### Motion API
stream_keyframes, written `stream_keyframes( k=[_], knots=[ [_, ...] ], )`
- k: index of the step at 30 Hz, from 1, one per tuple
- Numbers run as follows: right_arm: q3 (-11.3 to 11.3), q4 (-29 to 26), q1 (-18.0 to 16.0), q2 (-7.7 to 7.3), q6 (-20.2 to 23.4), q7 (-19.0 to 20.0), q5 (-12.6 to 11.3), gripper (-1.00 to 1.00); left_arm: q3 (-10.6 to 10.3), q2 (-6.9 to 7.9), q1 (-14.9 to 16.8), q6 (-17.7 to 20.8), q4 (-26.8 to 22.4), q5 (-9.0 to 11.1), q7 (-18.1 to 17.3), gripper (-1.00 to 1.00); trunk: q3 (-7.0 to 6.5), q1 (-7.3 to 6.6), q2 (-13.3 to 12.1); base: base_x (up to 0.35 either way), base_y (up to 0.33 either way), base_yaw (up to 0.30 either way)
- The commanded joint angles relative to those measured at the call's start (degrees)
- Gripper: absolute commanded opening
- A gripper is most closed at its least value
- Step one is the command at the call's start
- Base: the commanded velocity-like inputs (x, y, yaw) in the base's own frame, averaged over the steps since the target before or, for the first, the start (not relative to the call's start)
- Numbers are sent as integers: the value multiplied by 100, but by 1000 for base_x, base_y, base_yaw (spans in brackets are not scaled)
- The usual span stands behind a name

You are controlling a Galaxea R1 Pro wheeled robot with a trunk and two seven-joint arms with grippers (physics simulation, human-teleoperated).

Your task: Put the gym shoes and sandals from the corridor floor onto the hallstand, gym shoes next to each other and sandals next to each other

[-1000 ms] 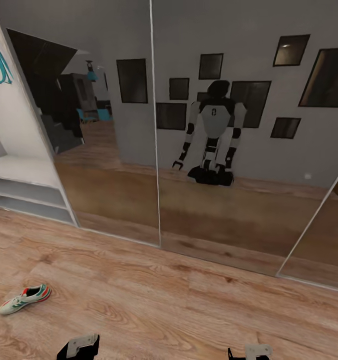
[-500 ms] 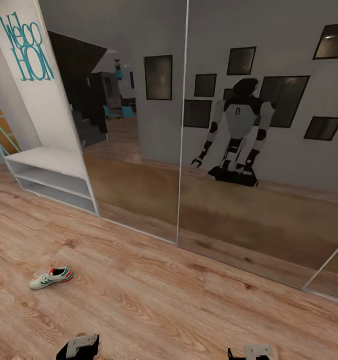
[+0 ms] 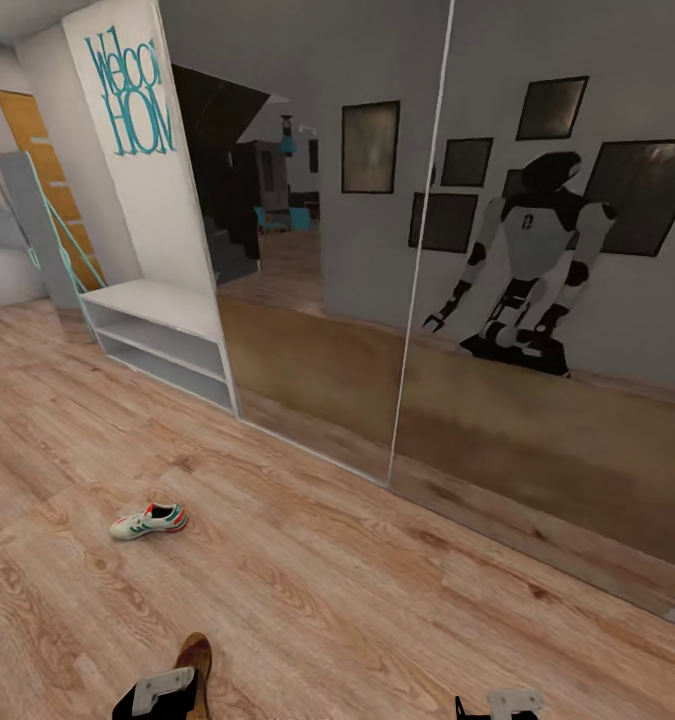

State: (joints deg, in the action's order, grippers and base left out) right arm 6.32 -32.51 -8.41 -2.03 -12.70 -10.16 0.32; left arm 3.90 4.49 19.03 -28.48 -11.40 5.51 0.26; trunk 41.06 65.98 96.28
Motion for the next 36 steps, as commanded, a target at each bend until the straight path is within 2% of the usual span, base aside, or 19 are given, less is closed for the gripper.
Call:
stream_keyframes(
  k=[1, 9, 36],
  knots=[
    [45, 2, -3, -8, -6, -56, 4, 100, -2, -1, 4, -17, 6, 38, -9, 100, 26, 22, 44, 0, 0, 281],
    [45, 3, -3, -8, -5, -56, 4, 100, 5, -1, 4, -17, 6, 41, -9, 100, 193, 198, 365, 0, 0, 281],
    [45, 0, -3, -8, -5, -56, 4, 100, 6, 8, 4, -25, 6, 46, -9, 100, 270, 198, 365, 0, 2, 281]
  ],
)
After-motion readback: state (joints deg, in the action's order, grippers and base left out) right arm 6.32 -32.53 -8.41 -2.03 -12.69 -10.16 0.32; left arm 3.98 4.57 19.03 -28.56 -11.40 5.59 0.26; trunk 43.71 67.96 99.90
